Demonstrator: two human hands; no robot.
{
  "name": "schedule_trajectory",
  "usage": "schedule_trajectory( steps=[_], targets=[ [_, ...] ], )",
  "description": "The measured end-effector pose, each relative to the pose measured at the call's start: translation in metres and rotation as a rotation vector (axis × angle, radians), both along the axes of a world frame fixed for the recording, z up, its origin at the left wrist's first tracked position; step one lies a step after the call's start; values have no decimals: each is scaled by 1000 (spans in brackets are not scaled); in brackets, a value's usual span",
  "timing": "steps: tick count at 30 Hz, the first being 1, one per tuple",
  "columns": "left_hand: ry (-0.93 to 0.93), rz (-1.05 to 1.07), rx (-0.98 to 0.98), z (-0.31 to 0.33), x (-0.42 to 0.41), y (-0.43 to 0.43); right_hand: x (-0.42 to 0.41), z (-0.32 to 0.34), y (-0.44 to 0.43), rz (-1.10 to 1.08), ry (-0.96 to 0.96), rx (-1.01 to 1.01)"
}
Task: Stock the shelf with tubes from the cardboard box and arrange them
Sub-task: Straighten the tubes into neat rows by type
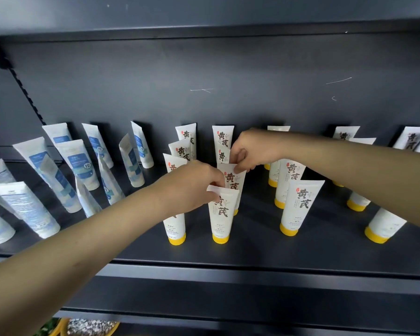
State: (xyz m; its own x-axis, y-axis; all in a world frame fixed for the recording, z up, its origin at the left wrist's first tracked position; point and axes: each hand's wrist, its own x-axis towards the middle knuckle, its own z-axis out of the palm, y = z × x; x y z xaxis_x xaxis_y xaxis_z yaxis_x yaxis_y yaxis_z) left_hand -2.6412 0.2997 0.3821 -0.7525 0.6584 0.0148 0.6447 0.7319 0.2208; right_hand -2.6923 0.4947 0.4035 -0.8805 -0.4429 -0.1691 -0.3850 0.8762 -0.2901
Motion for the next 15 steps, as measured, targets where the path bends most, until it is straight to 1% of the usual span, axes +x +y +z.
schedule_trajectory(
  steps=[4, 8, 15],
  targets=[
    [-10, 17, 61, -2, 0, 1, -3, -1, -2, 9, 86, 32],
    [22, 14, 89, -4, 0, 4, -7, -5, 0, -8, 164, 39],
    [18, 21, 122, -5, -2, 8, -12, -6, -3, -20, 173, 30]
  ],
)
